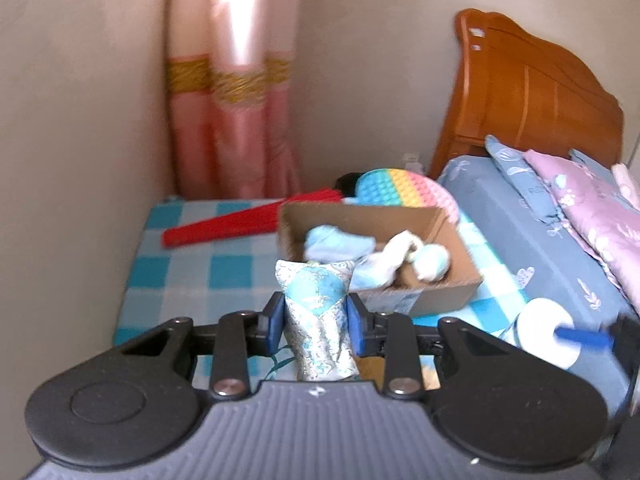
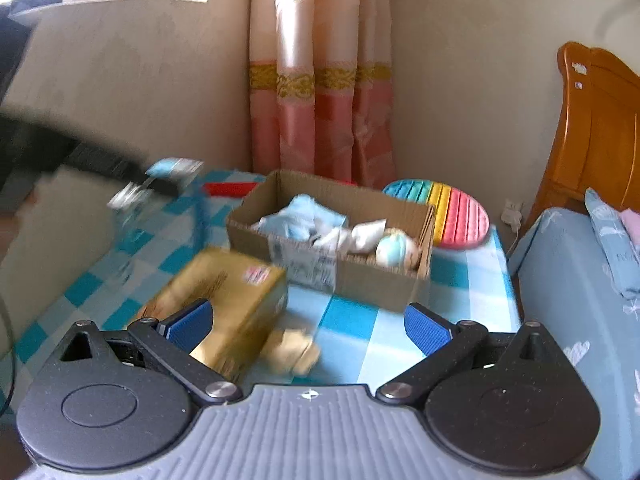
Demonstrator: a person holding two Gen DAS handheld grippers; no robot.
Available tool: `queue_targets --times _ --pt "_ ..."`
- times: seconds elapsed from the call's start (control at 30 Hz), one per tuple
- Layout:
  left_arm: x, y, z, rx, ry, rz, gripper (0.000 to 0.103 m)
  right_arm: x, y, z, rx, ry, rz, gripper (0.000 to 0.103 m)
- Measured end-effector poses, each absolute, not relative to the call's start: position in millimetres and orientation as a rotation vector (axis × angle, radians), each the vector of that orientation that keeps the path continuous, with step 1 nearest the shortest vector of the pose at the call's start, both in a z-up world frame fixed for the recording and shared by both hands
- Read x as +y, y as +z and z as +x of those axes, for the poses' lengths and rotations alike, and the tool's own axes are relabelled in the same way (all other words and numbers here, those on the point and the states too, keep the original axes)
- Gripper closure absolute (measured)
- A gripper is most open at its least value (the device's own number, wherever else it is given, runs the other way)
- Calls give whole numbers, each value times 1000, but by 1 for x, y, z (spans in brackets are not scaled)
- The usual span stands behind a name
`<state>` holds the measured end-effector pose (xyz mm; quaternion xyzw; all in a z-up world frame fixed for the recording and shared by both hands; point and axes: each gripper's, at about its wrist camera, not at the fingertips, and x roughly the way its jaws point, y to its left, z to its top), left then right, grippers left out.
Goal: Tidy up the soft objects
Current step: 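Carry the sachet into the box and open the left gripper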
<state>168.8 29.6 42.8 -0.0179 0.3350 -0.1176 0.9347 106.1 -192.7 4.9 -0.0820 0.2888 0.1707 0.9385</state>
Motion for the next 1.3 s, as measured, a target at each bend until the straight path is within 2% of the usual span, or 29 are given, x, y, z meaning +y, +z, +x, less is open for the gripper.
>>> queue_targets --times 0.3,0.7,0.73,0.77,0.83,0.97,1.1,1.13,1.17,1.3 --pt "-40 63 236 672 -372 56 72 -199 -9 83 595 338 -117 0" --pt "-108 35 303 739 -409 201 72 -224 -8 88 591 312 -41 0" --pt "-111 32 305 735 -413 218 69 -225 -8 88 591 314 -39 0" --pt "-114 31 305 733 -423 234 62 -225 -8 88 591 314 -37 0" --pt "-118 28 302 718 -439 264 56 -225 -9 89 591 317 -36 0" --pt "-118 29 296 692 -430 305 31 -225 -10 90 592 319 -31 0" --pt "-108 36 286 696 -436 271 27 -226 -9 89 593 318 -22 0" --pt "-106 38 283 696 -433 271 17 -226 -8 89 593 318 -21 0" --pt "-105 40 276 688 -418 276 12 -226 -8 87 589 319 -23 0" --pt "-97 49 248 651 -414 281 12 -226 -5 83 585 319 -36 0"
